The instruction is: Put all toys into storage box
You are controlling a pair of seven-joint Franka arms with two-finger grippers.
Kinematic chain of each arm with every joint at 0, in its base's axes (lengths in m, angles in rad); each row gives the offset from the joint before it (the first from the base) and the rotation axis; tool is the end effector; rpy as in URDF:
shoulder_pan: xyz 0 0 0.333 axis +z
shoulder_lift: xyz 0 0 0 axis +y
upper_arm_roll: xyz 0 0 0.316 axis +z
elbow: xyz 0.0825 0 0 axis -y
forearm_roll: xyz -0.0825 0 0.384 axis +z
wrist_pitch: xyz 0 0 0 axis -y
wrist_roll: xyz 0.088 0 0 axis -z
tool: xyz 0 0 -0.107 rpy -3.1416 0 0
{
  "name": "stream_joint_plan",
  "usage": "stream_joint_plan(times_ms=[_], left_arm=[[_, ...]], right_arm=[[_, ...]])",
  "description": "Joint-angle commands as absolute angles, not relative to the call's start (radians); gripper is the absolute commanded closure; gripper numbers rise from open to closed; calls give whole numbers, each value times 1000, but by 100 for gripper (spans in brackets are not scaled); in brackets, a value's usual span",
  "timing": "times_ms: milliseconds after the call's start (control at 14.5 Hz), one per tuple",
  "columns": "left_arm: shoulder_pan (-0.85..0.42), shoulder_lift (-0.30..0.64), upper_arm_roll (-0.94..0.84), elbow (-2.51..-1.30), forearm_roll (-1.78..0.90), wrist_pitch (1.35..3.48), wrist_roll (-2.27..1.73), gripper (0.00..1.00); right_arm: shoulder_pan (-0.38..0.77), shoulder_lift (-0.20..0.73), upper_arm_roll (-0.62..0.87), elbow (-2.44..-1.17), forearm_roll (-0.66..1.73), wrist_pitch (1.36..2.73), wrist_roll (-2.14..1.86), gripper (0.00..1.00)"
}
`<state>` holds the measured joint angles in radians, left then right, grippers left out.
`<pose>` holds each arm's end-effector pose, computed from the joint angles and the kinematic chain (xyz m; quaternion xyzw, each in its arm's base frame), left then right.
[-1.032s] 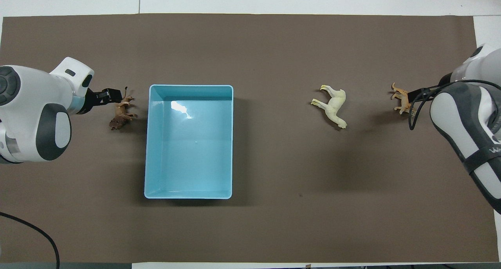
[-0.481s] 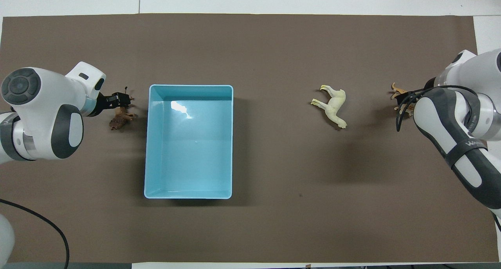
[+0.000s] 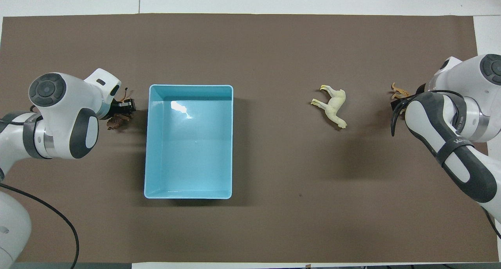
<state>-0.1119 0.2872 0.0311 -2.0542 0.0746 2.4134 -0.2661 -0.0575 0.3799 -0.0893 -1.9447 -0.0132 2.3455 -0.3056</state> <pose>0.5951 -0.0483 0.3041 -0.9968 -0.0648 -0.0406 0.0235 0.6142 -0.0885 0.2890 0.9959 0.0872 0.0061 0.0232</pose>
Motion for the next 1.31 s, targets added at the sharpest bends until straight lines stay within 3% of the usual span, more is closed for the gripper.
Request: stream_joint_plan(times_ms=[0, 138, 413, 550, 757, 825, 894, 1238], left_arm=[[-109, 272, 34, -1987, 91, 2306, -256, 100], [-123, 250, 28, -1881, 83, 2156, -265, 100], [-221, 219, -3, -1659, 78, 1869, -449, 100], [-271, 181, -41, -1643, 78, 1821, -599, 100], [-388, 163, -54, -1658, 78, 1819, -806, 100], [-403, 158, -57, -1669, 75, 1818, -822, 61], [-413, 149, -58, -1686, 71, 1821, -819, 1], [-404, 146, -57, -1689, 67, 1821, -801, 0]], right_arm=[[-63, 376, -84, -1982, -8, 2402, -328, 41], [-64, 376, -84, -1982, -2, 2401, -313, 97], [-63, 373, -84, -1965, -2, 2387, -278, 100], [-61, 358, -83, -1953, -2, 2363, -273, 100], [-49, 293, -81, -1846, -2, 2193, -259, 100], [-49, 270, -81, -1806, -3, 2130, -259, 100], [-48, 249, -80, -1764, -3, 2064, -258, 100], [-41, 216, -25, -1511, -3, 1739, -175, 100]])
